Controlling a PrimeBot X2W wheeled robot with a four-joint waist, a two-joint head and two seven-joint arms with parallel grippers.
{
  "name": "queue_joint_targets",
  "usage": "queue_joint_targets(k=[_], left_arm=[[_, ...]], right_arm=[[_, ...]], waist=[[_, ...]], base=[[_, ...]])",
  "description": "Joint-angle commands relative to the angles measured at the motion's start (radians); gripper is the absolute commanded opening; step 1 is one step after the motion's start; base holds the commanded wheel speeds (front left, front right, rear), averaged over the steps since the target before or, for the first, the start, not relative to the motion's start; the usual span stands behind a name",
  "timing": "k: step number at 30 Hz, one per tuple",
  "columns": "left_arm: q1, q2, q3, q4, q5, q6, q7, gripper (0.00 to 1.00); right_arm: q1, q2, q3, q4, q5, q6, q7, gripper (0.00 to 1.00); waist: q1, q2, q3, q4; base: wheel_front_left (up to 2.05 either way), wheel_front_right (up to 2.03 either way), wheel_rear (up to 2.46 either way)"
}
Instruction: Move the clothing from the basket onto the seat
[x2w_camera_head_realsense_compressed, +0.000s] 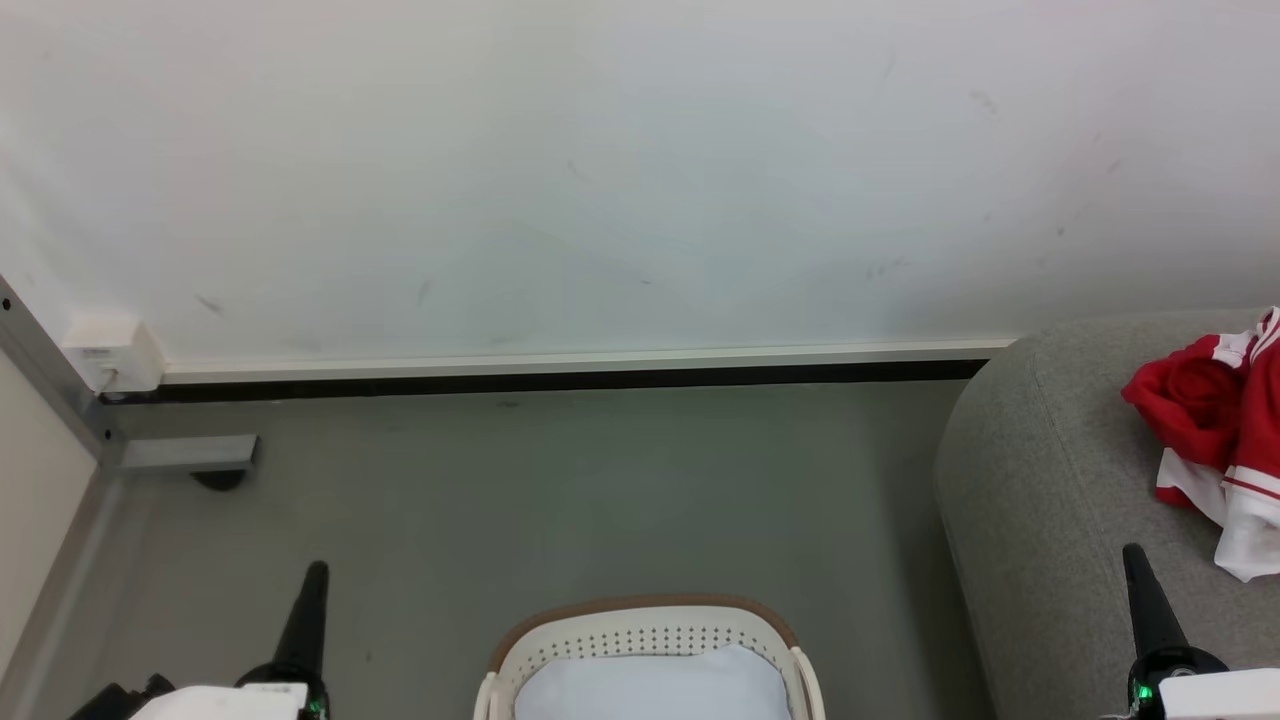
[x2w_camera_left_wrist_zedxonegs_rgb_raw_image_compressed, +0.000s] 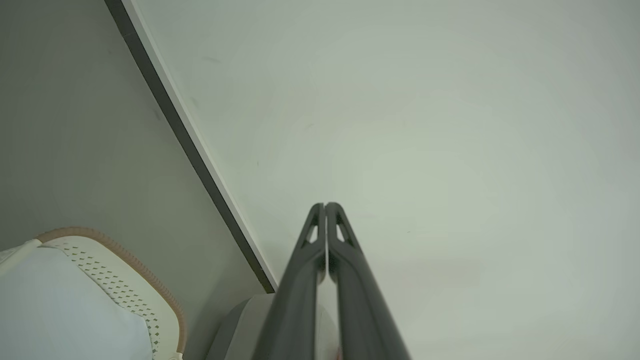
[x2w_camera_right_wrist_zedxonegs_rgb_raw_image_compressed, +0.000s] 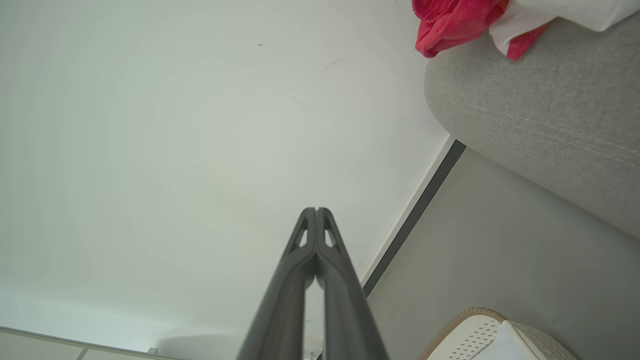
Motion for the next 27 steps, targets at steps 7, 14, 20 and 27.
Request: queue_joint_targets(k=[7,14,20,27], left_arm=[[-0.021,0.003,0.01,-0.007,-0.078,-0.006,0.021,0.0],[-0.028,0.003,0.013,-0.007,-0.137,-0.008,0.036,0.0],[-0.03,0.003,0.015,-0.007,-0.179,-0.009,0.048,0.0],[-0.036,0.002,0.017,-0.007,-0.223,-0.009,0.059,0.0]], right_arm=[[-0.019,-0.004,-0.015,0.001,0.068,-0.002,0.02,0.0],[-0.026,-0.002,-0.026,0.003,0.125,-0.002,0.037,0.0],[-0.028,-0.001,-0.034,0.005,0.169,-0.002,0.049,0.0],[-0.03,0.001,-0.04,0.006,0.206,-0.002,0.06,0.0]], waist=[[0.0,-0.0001,0.003,0.003],[0.0,-0.0001,0.006,0.006],[0.0,-0.0001,0.008,0.008],[0.0,-0.0001,0.011,0.01]], base=[[0.0,0.0,0.0],[0.0,0.0,0.0],[0.0,0.0,0.0],[0.0,0.0,0.0]])
